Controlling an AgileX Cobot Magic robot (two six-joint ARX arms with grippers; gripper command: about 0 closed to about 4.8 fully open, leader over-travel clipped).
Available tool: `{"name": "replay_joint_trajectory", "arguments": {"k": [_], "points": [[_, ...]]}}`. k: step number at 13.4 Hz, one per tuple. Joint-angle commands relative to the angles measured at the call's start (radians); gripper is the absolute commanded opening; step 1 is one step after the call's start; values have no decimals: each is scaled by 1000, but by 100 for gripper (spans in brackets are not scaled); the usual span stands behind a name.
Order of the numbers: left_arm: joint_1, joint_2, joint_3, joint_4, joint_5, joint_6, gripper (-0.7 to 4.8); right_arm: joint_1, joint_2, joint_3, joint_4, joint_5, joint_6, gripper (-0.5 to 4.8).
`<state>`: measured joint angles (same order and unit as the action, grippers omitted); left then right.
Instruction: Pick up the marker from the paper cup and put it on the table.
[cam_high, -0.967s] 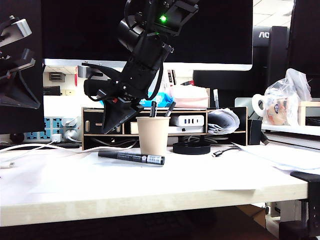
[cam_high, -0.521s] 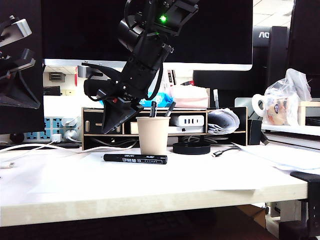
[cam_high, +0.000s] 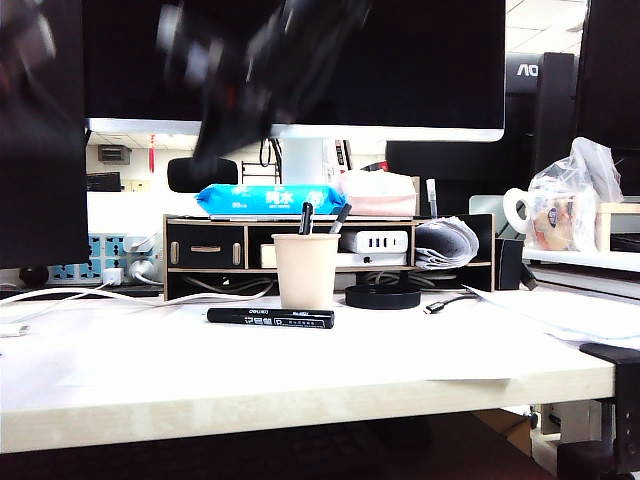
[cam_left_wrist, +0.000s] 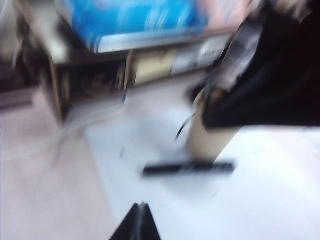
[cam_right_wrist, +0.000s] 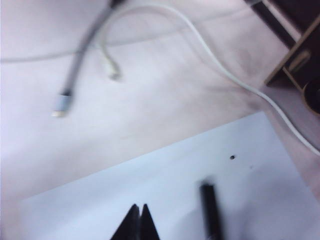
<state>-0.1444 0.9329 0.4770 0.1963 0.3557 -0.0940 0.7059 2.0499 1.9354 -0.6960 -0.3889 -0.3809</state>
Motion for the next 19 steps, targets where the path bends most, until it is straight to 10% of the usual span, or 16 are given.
{"name": "replay_joint_trajectory", "arguments": {"k": [1,5,14,19], "points": [[2,-238,6,-140,23,-42,-5,2,-103,2,-190,-85,42,-6],[2,-602,6,-299,23,-155,-5,1,-270,-2,-427,-48,41,-6],[1,-842,2,-535,116,-183,-5,103,-668,-30,-416,204,184,-6],[1,-845,2,-561,112,-164,-5,351,-1095,-521,-112,544,361,-6]]}}
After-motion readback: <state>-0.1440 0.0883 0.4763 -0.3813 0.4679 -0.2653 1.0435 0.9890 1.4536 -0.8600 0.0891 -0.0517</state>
